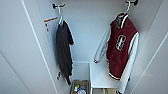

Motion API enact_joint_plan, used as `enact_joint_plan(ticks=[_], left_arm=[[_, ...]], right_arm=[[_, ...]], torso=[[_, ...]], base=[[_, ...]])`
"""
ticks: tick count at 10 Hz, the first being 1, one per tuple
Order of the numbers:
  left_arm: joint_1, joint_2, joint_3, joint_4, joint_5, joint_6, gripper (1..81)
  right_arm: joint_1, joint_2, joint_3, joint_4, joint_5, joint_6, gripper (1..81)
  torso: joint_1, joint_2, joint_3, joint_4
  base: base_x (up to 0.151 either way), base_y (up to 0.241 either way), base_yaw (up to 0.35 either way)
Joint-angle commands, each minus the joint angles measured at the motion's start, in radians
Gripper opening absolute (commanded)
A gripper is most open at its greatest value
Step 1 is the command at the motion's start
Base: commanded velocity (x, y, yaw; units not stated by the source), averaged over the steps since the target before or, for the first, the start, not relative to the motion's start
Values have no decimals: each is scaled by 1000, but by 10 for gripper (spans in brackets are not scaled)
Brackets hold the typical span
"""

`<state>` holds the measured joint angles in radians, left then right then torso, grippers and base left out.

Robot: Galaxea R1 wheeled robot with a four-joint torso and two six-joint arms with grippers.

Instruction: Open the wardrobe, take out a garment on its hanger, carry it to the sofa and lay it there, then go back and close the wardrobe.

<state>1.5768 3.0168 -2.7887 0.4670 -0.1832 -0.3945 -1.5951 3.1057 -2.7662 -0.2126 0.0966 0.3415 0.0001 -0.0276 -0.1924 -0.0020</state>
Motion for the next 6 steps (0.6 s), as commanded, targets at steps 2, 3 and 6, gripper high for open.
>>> enact_joint_plan(ticks=[2,3,6], left_arm=[[-11,-1,-3,2,50,5,811],[-11,-1,-3,2,50,5,811],[-11,-1,-3,2,50,5,811]], right_arm=[[17,7,2,-10,-60,-1,811],[17,7,1,-11,-60,-1,811],[22,9,1,-11,-60,-1,811]], torso=[[0,0,0,0],[0,0,0,0],[0,0,0,0]], base=[[89,0,0],[89,0,0],[89,0,0]])
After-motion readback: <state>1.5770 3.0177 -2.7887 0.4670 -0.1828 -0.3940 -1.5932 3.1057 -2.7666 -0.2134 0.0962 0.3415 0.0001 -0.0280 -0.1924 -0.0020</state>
